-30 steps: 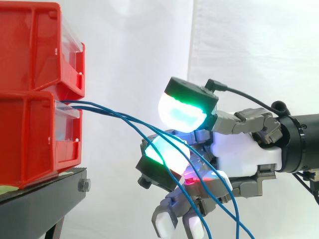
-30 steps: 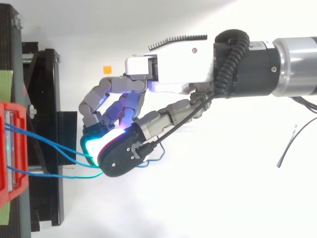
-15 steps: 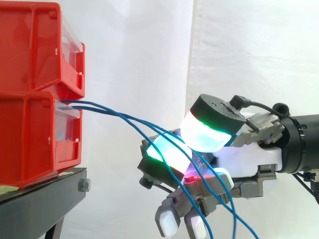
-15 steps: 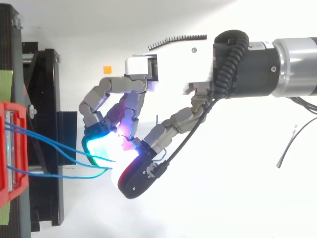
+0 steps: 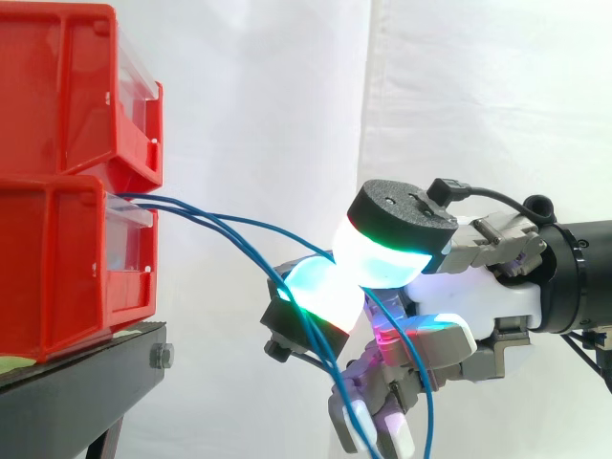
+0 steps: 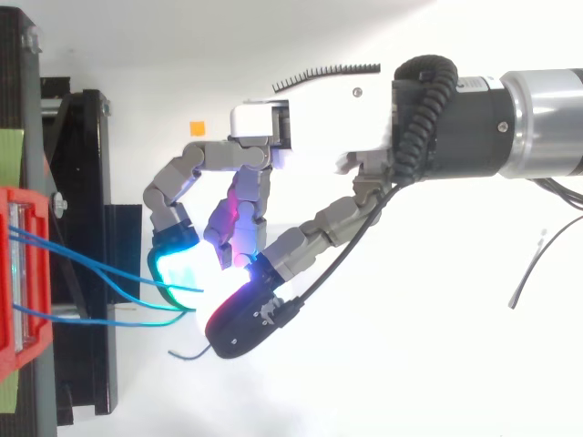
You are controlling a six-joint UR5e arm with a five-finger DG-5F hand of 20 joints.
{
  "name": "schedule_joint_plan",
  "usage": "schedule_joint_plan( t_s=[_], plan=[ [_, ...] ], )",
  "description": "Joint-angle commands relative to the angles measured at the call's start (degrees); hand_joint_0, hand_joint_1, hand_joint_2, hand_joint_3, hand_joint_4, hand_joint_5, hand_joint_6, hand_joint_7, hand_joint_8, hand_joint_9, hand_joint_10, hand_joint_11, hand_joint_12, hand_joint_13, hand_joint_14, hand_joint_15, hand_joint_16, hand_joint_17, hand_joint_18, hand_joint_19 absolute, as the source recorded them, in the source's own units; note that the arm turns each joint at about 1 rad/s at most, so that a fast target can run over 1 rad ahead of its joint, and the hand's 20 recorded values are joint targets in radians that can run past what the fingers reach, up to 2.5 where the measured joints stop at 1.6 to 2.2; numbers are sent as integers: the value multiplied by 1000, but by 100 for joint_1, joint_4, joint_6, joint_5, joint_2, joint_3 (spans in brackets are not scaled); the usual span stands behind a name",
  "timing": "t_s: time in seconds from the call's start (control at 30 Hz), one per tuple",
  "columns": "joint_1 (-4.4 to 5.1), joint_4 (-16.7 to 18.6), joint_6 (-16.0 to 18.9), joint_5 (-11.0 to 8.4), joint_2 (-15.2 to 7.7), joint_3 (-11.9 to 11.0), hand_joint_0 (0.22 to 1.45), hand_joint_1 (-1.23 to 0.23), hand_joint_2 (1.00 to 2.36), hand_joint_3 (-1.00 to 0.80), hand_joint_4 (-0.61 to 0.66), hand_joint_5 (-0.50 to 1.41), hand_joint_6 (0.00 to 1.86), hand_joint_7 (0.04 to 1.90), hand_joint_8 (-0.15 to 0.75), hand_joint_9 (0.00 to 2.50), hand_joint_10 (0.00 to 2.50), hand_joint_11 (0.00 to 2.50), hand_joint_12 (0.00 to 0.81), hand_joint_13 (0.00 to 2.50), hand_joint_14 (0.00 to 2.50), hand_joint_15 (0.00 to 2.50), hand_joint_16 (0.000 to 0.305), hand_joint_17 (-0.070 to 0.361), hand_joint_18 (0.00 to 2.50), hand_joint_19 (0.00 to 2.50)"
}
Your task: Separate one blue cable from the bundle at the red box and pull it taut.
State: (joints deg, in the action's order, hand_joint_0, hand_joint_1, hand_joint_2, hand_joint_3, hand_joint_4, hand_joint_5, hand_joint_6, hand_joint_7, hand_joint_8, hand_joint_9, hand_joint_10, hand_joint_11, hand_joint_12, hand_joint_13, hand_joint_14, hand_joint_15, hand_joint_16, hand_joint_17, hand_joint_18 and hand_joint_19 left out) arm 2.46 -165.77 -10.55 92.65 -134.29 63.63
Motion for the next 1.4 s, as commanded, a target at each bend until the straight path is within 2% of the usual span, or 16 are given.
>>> schedule_joint_plan(
  t_s=[0.0,0.47,0.63,0.97,1.37],
  plan=[
    [0,1,0,-2,-1,0,574,-566,1000,-40,-85,-103,840,1227,333,1464,23,956,430,985,17,520,64,143,955,636],
    [9,1,0,7,-1,0,583,-459,1006,-124,21,-113,837,1212,355,1409,24,979,432,956,19,546,62,139,925,679],
    [0,1,9,-2,-1,9,584,-450,1012,-180,29,-116,833,1218,339,1389,25,994,413,935,20,555,58,130,885,706],
    [0,1,281,-28,-1,9,586,-445,1015,-201,35,-118,832,1229,326,1395,26,1050,400,940,20,573,54,121,859,730],
    [9,1,316,-81,-1,9,582,-417,1014,-238,27,-118,833,1240,322,1394,26,1041,398,938,22,584,53,119,851,737]
  ],
)
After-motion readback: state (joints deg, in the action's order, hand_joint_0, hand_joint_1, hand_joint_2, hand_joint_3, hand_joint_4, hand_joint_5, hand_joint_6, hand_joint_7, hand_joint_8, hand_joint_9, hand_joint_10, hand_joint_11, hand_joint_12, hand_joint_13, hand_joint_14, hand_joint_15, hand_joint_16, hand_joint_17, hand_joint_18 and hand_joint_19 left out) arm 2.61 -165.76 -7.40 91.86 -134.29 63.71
